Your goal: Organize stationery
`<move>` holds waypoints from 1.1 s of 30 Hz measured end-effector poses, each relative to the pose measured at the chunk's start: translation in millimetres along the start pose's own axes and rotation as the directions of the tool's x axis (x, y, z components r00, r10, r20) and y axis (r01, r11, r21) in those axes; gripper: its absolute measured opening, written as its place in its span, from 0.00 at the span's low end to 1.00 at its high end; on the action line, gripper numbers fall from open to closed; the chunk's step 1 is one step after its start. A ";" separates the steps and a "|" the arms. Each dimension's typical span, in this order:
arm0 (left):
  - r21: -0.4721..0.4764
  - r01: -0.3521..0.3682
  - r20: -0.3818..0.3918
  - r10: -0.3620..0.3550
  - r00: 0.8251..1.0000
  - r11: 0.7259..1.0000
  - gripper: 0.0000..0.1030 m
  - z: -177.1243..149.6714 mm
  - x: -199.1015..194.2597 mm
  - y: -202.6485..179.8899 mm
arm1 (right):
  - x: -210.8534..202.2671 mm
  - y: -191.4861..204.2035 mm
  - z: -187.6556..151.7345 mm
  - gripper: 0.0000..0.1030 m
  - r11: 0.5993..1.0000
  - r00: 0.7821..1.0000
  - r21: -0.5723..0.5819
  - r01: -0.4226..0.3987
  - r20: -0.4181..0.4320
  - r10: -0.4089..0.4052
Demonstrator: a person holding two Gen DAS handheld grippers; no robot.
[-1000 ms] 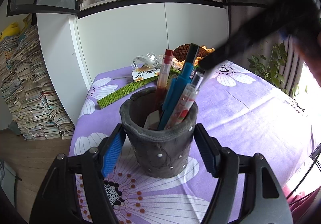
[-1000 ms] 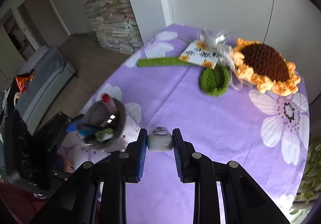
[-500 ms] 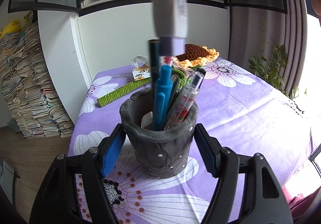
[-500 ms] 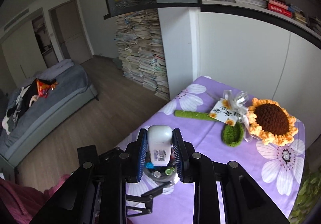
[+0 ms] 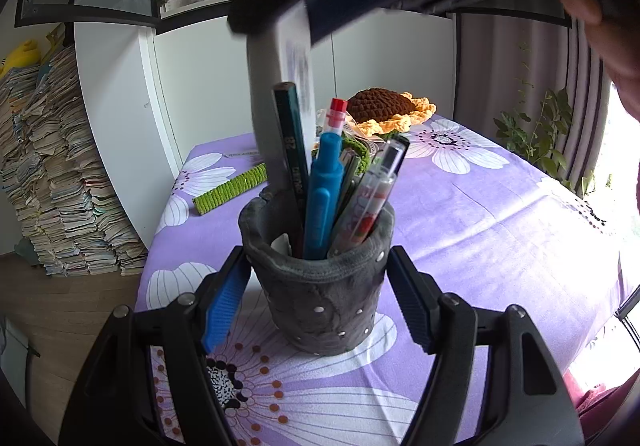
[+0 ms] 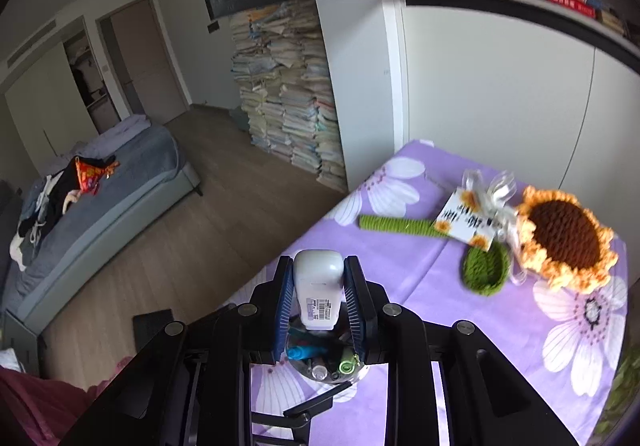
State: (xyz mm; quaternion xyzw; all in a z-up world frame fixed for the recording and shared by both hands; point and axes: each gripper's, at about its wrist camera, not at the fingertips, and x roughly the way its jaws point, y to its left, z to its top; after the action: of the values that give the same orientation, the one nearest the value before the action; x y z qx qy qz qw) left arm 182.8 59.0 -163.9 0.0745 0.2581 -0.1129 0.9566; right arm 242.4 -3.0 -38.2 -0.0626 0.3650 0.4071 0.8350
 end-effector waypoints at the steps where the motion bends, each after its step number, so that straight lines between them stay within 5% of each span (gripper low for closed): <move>1: 0.000 0.000 -0.001 0.000 1.000 1.000 0.67 0.0 0.0 0.0 | 5.0 -1.1 -2.3 0.26 1.000 1.000 0.003 -0.008 -0.011 0.008; 18: 0.001 -0.001 -0.008 0.001 1.000 1.000 0.68 1.7 0.1 -1.5 | 28.5 -15.3 -23.9 0.26 0.995 0.991 0.070 -0.066 -0.116 0.074; 24: 0.006 -0.002 -0.012 0.002 1.000 1.000 0.68 2.2 0.3 0.0 | 29.4 -17.9 -26.7 0.26 0.996 0.990 0.082 -0.045 -0.128 0.055; 29: 0.021 -0.011 -0.015 0.012 1.000 1.000 0.68 2.4 0.5 -1.3 | 22.2 -3.3 -29.1 0.26 1.000 0.991 -0.017 0.025 -0.132 -0.027; 33: 0.009 -0.011 -0.019 0.012 1.000 1.000 0.68 2.7 0.1 -0.1 | 16.3 -18.7 -29.1 0.26 0.995 0.990 0.094 -0.025 -0.134 0.037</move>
State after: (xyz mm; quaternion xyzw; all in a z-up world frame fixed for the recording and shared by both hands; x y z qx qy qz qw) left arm 184.1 58.4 -161.6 0.0814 0.2660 -0.1078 0.9544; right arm 246.2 -16.7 -73.6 -0.0460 0.4402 0.3975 0.8038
